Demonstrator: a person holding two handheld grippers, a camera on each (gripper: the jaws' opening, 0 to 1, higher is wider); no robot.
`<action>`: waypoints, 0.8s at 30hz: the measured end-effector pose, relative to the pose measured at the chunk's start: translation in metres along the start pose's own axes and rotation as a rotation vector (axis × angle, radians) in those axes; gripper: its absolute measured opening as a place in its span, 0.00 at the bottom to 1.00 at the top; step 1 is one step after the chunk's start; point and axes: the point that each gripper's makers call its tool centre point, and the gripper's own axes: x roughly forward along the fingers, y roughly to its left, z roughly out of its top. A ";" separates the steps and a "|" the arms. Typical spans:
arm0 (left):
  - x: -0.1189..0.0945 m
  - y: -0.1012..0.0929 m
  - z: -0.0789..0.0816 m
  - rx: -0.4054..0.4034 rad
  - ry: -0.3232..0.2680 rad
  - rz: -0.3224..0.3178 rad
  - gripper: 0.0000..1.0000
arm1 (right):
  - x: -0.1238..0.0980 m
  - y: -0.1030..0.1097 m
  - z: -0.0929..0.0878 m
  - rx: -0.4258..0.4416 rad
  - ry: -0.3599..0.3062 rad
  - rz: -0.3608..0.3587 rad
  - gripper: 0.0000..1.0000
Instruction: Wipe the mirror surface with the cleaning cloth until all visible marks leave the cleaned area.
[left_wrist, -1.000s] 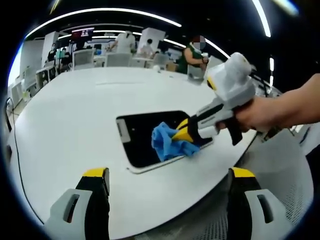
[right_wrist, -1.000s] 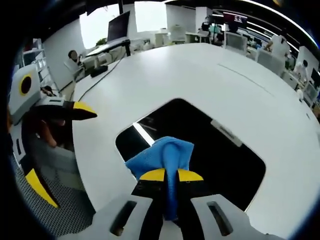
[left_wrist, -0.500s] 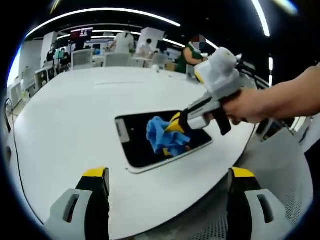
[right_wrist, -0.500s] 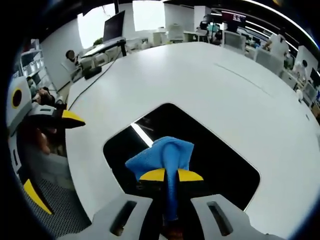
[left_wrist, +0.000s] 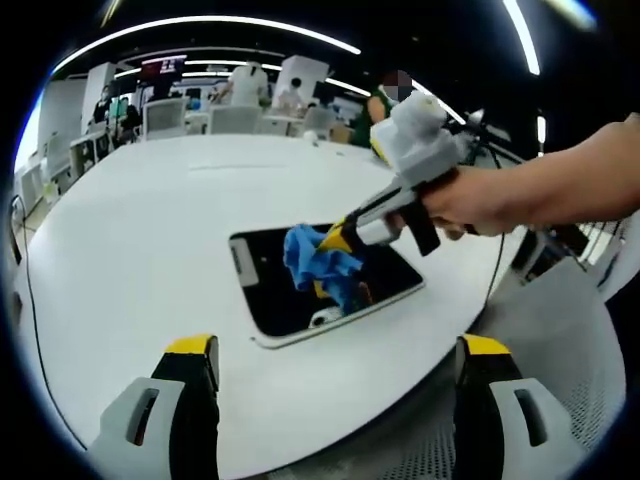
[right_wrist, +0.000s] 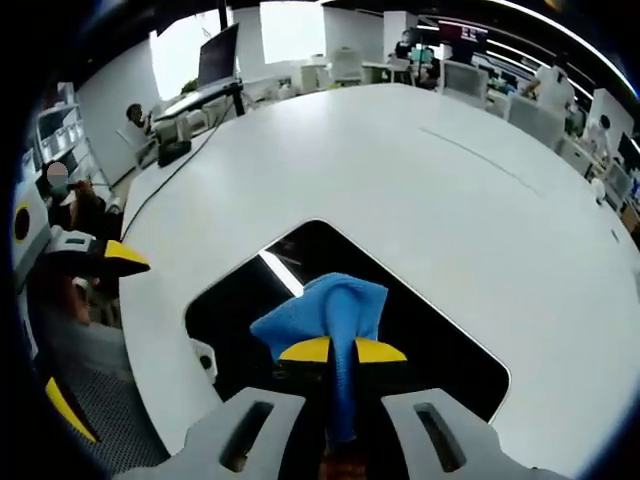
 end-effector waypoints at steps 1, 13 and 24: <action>0.000 0.000 0.000 0.001 0.000 -0.001 0.99 | 0.000 -0.001 0.001 0.001 0.000 0.000 0.01; 0.000 0.000 0.001 0.002 0.000 -0.004 0.99 | 0.008 -0.013 0.011 0.006 0.009 -0.006 0.01; 0.000 0.000 0.001 -0.001 -0.001 -0.001 0.99 | 0.014 -0.022 0.016 0.032 -0.006 -0.022 0.01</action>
